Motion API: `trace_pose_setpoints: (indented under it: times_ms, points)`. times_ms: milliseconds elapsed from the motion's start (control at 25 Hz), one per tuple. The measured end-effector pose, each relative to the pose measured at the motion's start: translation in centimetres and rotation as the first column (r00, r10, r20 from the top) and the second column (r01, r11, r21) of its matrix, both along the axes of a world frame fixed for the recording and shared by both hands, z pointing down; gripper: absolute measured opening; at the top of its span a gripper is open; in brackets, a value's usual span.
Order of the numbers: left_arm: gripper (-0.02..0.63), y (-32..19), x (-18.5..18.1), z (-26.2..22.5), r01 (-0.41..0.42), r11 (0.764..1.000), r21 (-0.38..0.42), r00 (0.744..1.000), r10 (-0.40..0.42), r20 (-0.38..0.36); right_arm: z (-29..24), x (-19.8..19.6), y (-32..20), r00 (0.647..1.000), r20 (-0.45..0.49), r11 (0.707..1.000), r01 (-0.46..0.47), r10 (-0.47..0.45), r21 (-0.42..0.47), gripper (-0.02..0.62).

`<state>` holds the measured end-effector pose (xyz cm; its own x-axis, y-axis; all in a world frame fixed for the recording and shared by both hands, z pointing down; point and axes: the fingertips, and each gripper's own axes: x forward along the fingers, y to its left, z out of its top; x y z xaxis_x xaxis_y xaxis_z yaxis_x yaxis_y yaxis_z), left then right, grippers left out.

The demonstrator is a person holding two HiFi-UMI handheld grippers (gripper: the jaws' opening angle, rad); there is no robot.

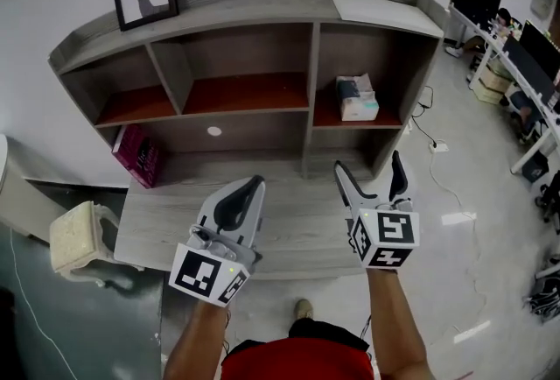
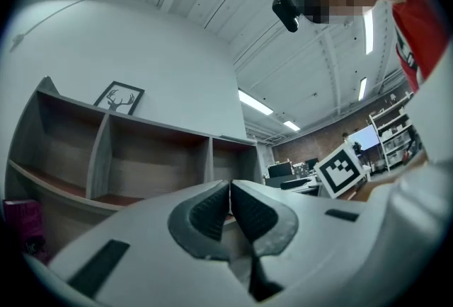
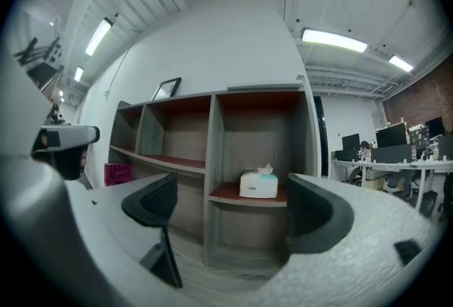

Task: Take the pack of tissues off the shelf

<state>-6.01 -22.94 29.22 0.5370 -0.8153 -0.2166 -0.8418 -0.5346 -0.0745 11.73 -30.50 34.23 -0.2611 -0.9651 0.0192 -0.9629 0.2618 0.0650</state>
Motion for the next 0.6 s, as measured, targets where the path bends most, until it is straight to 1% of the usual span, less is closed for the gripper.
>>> trace_pose_setpoints:
  times_ms: [120,280,440,600]
  points:
    - [0.011,-3.0,1.1,0.3,0.014,1.0,-0.008,1.0,-0.014,0.003,1.0,0.6,-4.1,1.0,-0.01,0.999,0.009,-0.01,-0.033,0.472]
    - [0.011,-6.5,2.4,0.6,0.013,1.0,-0.017,1.0,-0.013,0.006,1.7,1.3,-8.7,1.0,-0.024,0.998,0.009,-0.011,-0.054,0.483]
    - [0.011,-9.2,3.2,0.5,-0.003,1.0,-0.016,1.0,0.004,0.009,2.5,1.5,-12.5,0.999,-0.038,0.996,0.001,-0.004,-0.089,0.502]
    - [0.011,-11.2,3.1,0.5,-0.034,0.999,-0.016,0.999,0.034,0.011,3.7,1.7,-15.3,0.999,-0.039,0.991,-0.021,0.016,-0.135,0.514]
